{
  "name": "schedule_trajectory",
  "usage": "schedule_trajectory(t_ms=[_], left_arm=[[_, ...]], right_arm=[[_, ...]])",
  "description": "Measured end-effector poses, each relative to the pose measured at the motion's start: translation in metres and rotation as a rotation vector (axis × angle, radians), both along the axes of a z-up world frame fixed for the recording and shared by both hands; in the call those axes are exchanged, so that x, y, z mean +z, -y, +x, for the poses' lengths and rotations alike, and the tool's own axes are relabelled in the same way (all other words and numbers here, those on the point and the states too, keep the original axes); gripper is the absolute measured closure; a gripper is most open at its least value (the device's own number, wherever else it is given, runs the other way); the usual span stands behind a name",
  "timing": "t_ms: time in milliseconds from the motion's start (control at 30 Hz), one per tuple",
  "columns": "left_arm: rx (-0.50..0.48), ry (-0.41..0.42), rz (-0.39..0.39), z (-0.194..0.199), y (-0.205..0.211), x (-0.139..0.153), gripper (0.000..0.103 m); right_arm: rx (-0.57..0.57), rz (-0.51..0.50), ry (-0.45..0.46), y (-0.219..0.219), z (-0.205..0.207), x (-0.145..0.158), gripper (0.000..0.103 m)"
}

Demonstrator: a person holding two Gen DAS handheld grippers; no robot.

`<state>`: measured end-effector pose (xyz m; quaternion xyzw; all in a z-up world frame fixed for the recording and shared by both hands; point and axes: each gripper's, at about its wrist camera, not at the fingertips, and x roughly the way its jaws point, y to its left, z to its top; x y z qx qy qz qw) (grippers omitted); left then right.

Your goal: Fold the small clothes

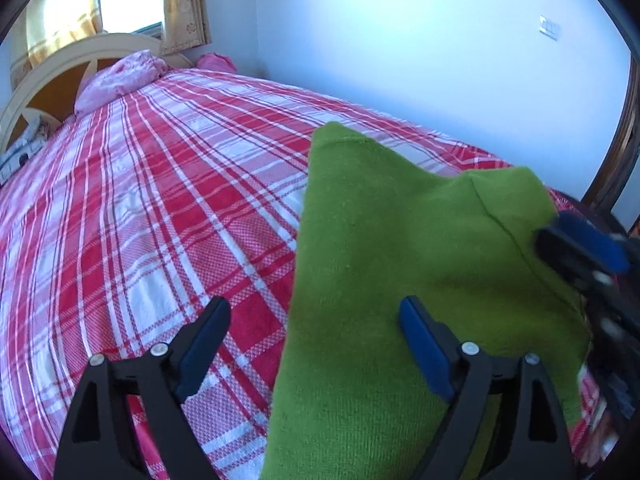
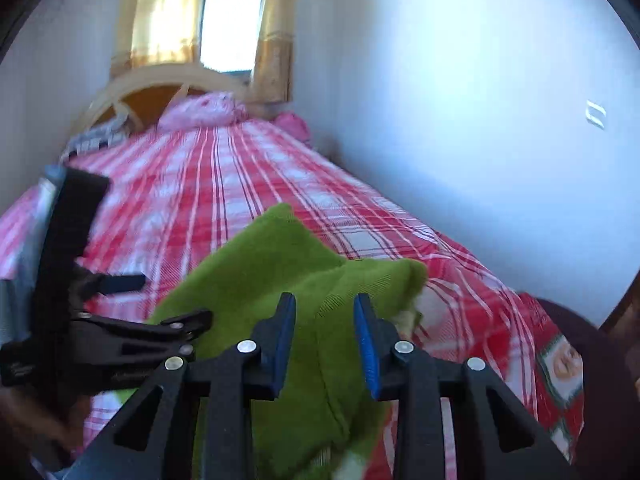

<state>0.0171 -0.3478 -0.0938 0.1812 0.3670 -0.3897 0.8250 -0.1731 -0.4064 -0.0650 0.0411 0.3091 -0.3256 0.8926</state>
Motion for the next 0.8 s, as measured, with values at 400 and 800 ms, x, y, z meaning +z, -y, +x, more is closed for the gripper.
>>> schedule_trajectory(t_ms=[400, 800], left_arm=[[-0.046, 0.065, 0.025, -0.014, 0.010, -0.004, 0.014], [-0.101, 0.139, -0.027, -0.055, -0.028, 0.025, 0.014]], right_arm=[[-0.088, 0.113, -0.006, 0.040, -0.004, -0.044, 0.097], [-0.078, 0.137, 0.105, -0.024, -0.065, -0.010, 0.046]])
